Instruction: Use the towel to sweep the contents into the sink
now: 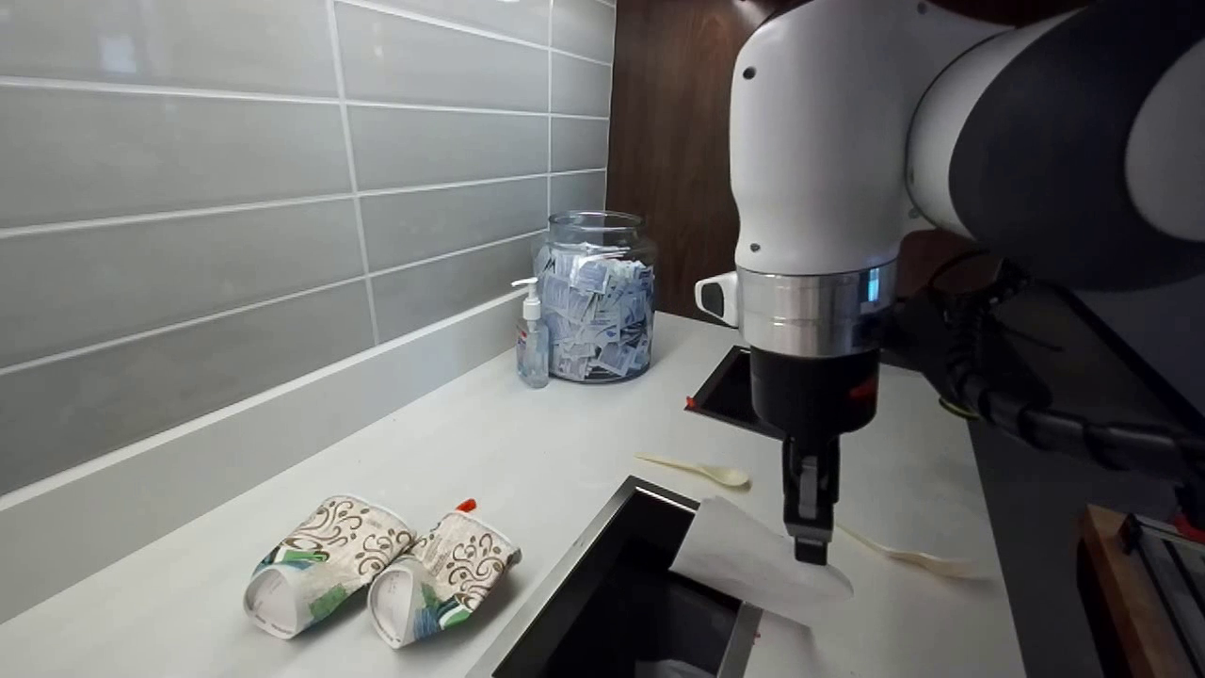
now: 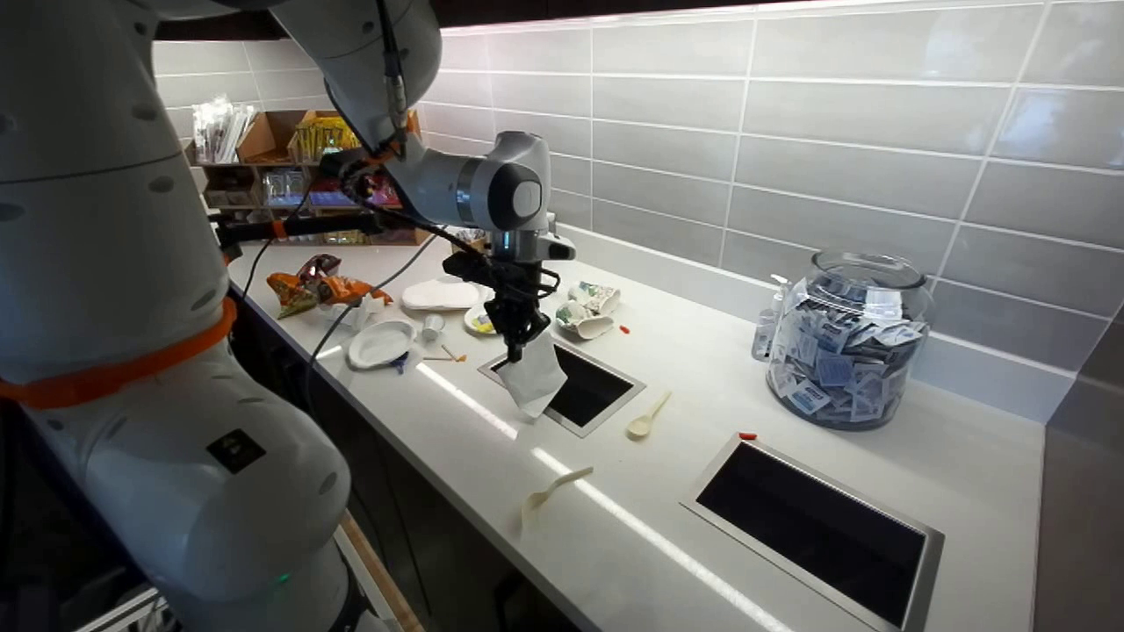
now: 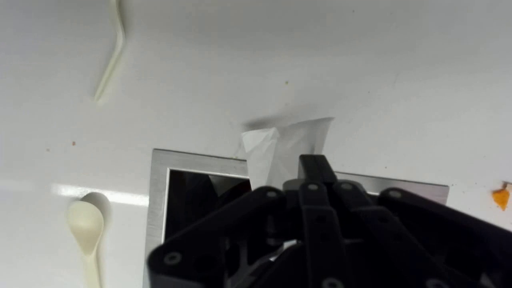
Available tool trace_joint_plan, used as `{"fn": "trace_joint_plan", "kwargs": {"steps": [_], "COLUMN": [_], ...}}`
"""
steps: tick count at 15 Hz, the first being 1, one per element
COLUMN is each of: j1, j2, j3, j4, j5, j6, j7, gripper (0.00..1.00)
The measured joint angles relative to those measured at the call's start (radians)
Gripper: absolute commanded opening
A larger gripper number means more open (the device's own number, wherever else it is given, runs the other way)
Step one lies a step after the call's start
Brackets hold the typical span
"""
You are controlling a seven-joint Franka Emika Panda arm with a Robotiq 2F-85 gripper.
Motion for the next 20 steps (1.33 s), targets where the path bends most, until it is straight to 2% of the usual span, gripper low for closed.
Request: {"fn": "trace_joint_plan", "kwargs": {"steps": [5,10,16,20], "j1": [-0.001,-0.003,-0.031,-0.046], "j2": [-0.061,-0.071,-0.04,-0.016], "j3": [0.0,0.0,-0.001,-0.002], "j4": [-0.002,-0.008,-0.046,-0.058], "j5": [0.028,0.033,0.014,0.001], "j6": [-0.18,-0.297,-0.316,-0.281], "j7": [-0.043,-0.054,-0.024,0.004], "gripper": [0.0,0.0,0.0,0.0]}}
